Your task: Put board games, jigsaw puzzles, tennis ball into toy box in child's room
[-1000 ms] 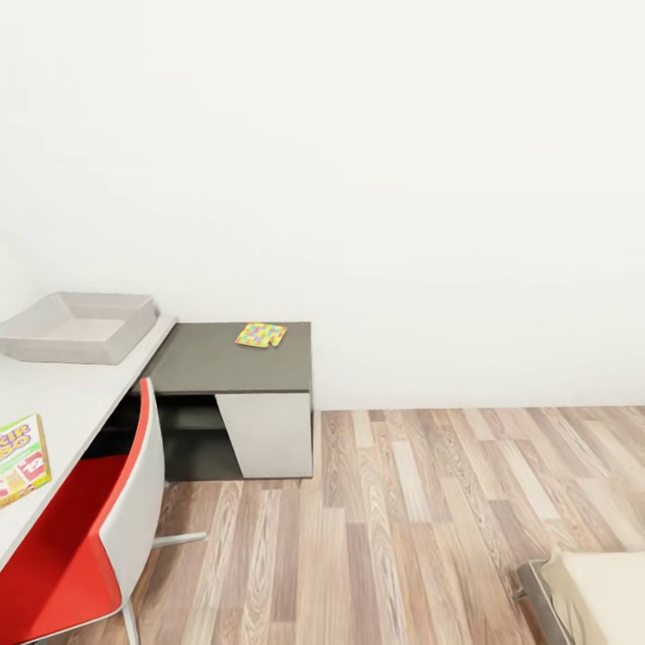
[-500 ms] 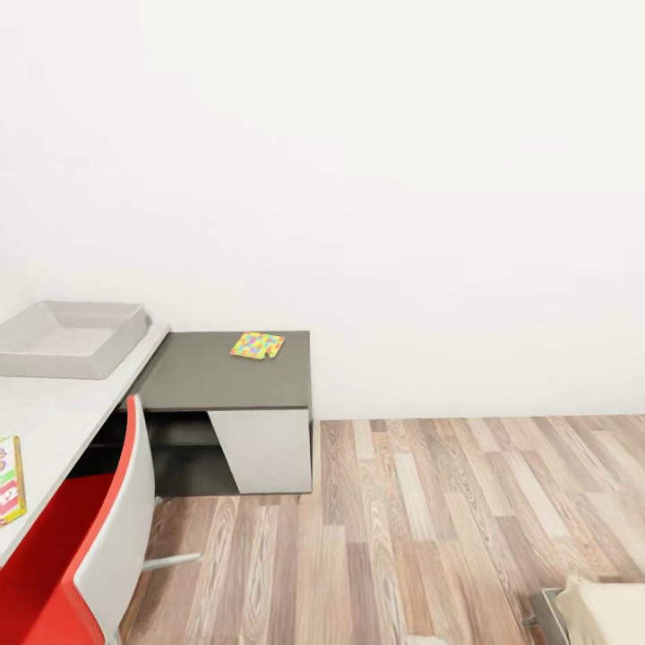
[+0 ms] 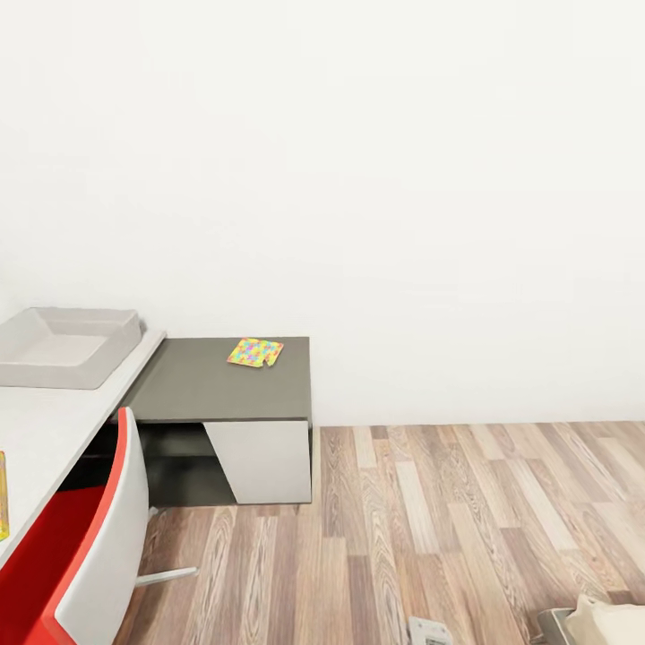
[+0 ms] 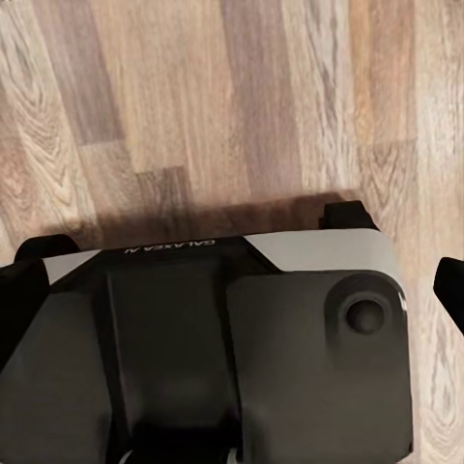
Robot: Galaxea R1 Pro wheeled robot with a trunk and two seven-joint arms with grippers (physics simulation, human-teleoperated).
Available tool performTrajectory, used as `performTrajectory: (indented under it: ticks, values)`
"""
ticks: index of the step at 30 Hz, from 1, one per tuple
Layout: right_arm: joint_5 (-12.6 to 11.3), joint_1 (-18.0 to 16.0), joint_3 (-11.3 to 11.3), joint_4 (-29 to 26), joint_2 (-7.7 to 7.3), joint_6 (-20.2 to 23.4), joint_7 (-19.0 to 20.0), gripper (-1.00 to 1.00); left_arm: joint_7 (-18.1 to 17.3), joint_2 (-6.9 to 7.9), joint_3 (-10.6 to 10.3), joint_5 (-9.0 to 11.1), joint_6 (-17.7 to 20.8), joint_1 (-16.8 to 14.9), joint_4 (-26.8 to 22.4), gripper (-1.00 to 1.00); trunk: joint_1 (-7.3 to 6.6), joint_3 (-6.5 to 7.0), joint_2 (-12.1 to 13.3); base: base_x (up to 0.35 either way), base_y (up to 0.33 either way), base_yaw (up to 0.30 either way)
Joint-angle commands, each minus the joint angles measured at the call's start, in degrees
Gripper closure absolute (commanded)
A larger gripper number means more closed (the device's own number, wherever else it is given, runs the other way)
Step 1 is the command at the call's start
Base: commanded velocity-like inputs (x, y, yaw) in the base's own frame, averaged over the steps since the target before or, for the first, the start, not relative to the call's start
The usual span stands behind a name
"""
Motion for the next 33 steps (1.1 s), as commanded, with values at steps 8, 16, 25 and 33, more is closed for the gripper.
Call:
performTrajectory:
  ticks: [8,16,25,33]
  values:
    - [-0.5,0.1,0.3,-0.1,-0.04,0.2,-0.4,-1.00,0.0,-0.14,0.2,0.3,-0.1,0.0,0.0,-1.00,0.03,-0.10,-0.1,0.002,0.000,0.000]
    - [-0.5,0.2,0.2,0.3,-0.05,-2.4,-0.4,-1.00,0.0,-0.21,0.2,0.2,-0.1,0.0,0.1,-1.00,0.03,-0.10,-0.1,0.000,0.000,0.000]
    - [-0.6,0.2,0.2,0.4,-0.05,-3.0,-0.4,-1.00,0.0,-0.21,0.1,0.2,-0.1,0.0,0.1,-1.00,0.03,-0.10,-0.1,0.000,0.000,-0.010]
    - [-0.6,0.2,0.1,0.5,-0.05,-3.2,-0.4,-1.00,0.0,-0.57,0.0,0.0,-0.1,0.0,0.1,-1.00,0.03,-0.10,-0.1,0.000,0.000,-0.223]
